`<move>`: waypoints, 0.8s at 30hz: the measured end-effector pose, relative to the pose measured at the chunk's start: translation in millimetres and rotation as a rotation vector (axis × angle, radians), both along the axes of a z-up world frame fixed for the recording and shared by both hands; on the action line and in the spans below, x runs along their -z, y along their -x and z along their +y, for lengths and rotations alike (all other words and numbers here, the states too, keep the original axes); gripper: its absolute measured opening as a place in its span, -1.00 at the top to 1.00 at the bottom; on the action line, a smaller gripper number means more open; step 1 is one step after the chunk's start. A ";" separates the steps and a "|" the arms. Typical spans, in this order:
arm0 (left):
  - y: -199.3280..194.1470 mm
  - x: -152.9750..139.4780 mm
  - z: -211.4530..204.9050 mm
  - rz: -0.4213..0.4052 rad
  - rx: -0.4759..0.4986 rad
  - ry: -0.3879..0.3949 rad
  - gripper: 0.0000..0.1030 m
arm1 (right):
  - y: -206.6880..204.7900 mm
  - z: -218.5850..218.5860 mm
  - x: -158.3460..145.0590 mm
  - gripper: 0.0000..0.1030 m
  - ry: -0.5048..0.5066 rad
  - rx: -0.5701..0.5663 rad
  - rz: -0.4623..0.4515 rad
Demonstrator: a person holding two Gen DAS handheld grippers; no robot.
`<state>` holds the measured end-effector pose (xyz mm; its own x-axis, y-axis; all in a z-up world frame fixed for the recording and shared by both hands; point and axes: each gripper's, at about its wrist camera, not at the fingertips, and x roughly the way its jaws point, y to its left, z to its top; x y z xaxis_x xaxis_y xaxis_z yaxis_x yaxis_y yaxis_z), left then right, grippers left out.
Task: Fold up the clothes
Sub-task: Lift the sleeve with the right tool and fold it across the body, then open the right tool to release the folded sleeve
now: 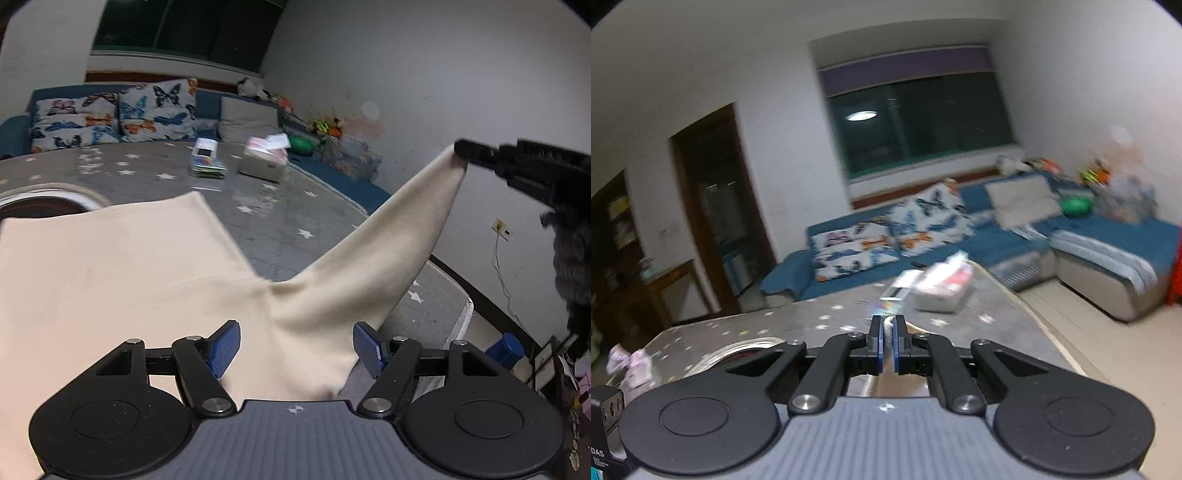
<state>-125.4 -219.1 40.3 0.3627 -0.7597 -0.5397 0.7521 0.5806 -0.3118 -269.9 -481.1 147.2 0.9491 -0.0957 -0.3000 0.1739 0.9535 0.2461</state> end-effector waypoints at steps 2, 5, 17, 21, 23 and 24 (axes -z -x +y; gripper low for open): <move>3.3 -2.3 20.2 -0.011 -0.027 0.007 -0.39 | -11.7 17.8 -9.9 0.92 0.027 -0.058 -0.004; 8.9 -4.4 52.9 -0.025 -0.086 0.014 -0.41 | -31.8 47.3 -21.2 0.92 0.064 -0.154 -0.003; 15.5 -2.7 149.1 -0.028 -0.331 0.028 -0.42 | -121.4 191.2 2.9 0.89 0.117 -0.553 0.110; 14.7 -3.8 152.9 -0.037 -0.347 0.014 -0.42 | -126.8 201.6 11.7 0.65 0.109 -0.586 0.143; 14.3 -4.4 154.7 -0.042 -0.355 0.008 -0.42 | -128.0 201.2 15.0 0.62 0.110 -0.591 0.159; 14.0 -4.7 155.7 -0.044 -0.359 0.005 -0.41 | -126.5 194.8 16.5 0.62 0.121 -0.580 0.172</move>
